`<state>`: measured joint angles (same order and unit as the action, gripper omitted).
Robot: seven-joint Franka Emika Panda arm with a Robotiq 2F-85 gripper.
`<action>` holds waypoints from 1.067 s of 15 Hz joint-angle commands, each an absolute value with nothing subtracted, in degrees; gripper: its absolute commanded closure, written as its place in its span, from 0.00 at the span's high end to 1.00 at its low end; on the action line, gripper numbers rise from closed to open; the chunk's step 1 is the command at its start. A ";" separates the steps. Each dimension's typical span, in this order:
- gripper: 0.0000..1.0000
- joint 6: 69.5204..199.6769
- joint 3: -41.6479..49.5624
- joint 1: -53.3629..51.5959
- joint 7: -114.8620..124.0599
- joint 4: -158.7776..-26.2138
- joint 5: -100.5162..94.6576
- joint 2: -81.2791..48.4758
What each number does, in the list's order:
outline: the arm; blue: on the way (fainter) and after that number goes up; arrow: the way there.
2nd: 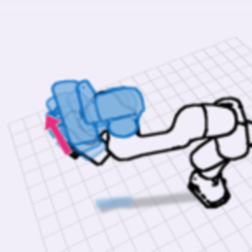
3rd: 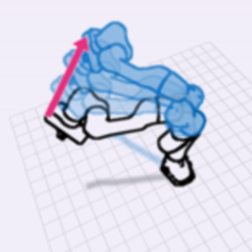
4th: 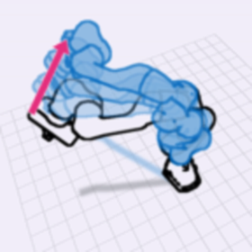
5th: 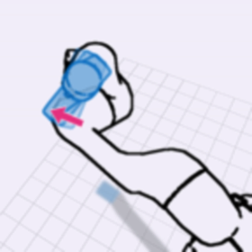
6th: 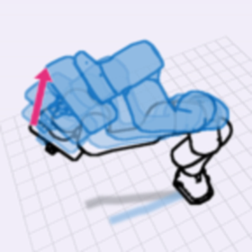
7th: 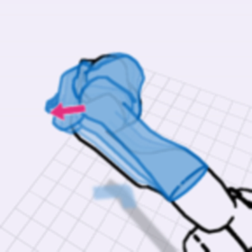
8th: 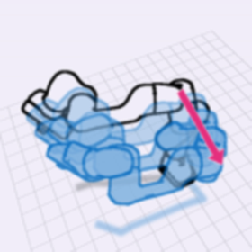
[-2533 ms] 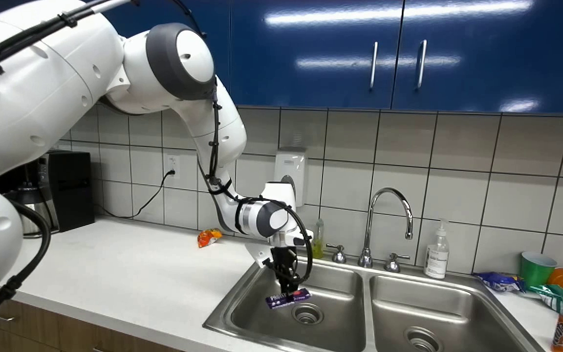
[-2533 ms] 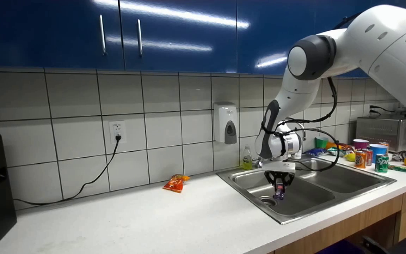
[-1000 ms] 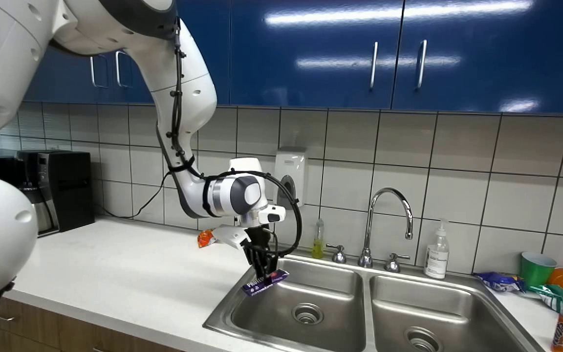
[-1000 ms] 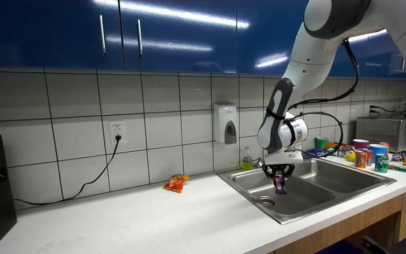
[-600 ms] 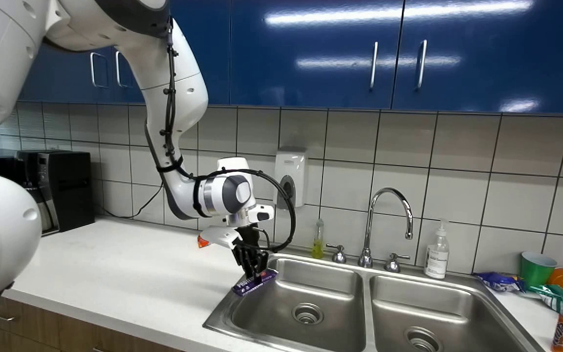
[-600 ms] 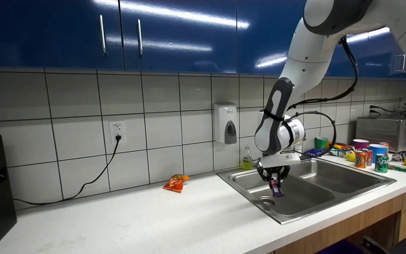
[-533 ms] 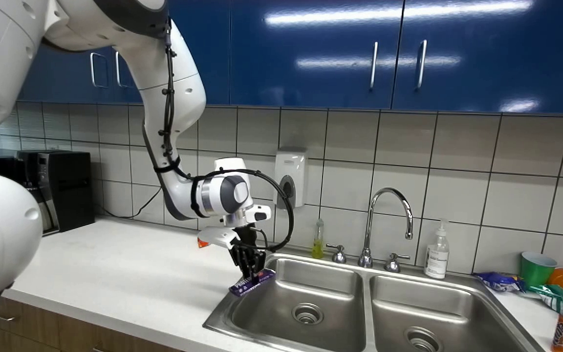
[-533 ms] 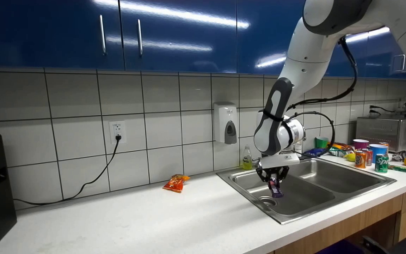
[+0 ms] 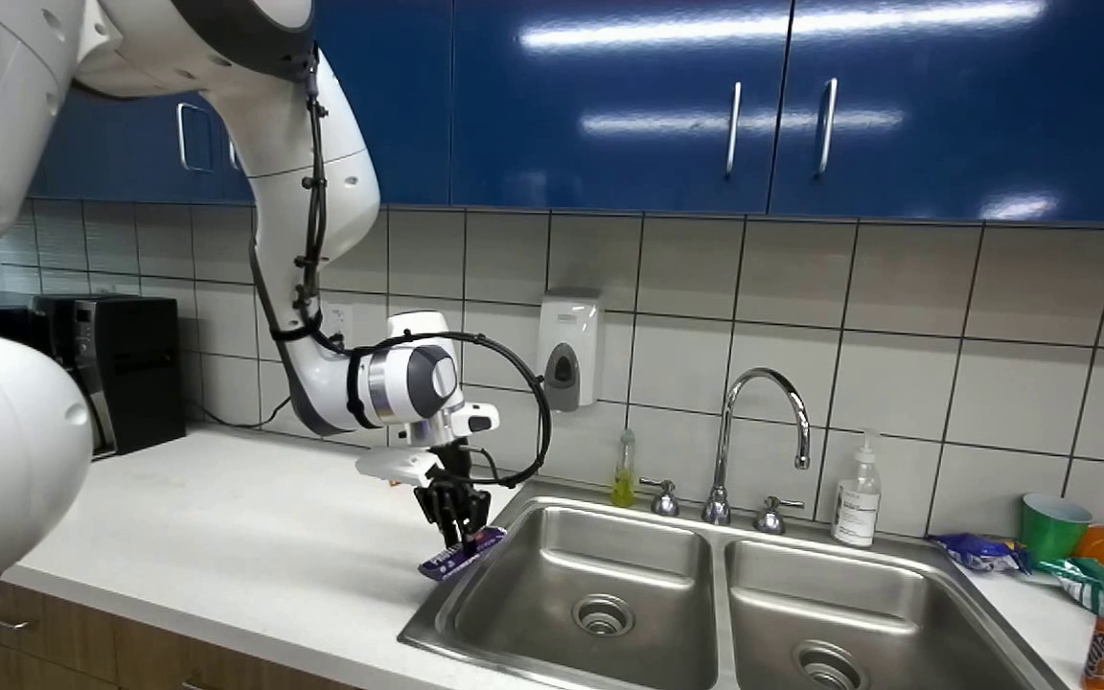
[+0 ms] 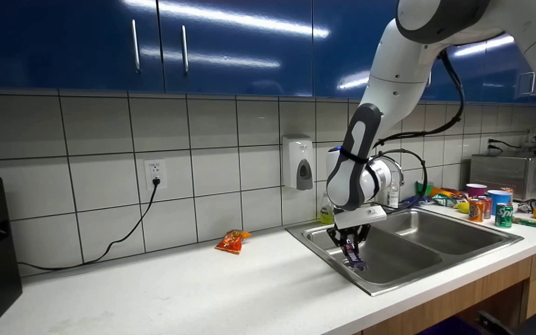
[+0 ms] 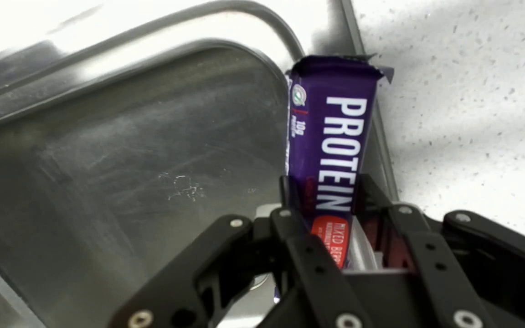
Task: Remove the packet from the sink
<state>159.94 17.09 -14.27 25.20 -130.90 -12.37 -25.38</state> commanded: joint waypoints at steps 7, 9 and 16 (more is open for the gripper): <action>0.11 159.47 14.07 -15.90 22.65 -133.43 -15.16 -23.40; 0.11 159.51 13.21 -15.95 21.81 -133.73 -15.17 -23.35; 0.11 159.54 10.65 -16.39 19.41 -134.69 -15.06 -23.60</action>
<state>159.94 11.63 -16.60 21.09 -133.21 -13.91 -25.38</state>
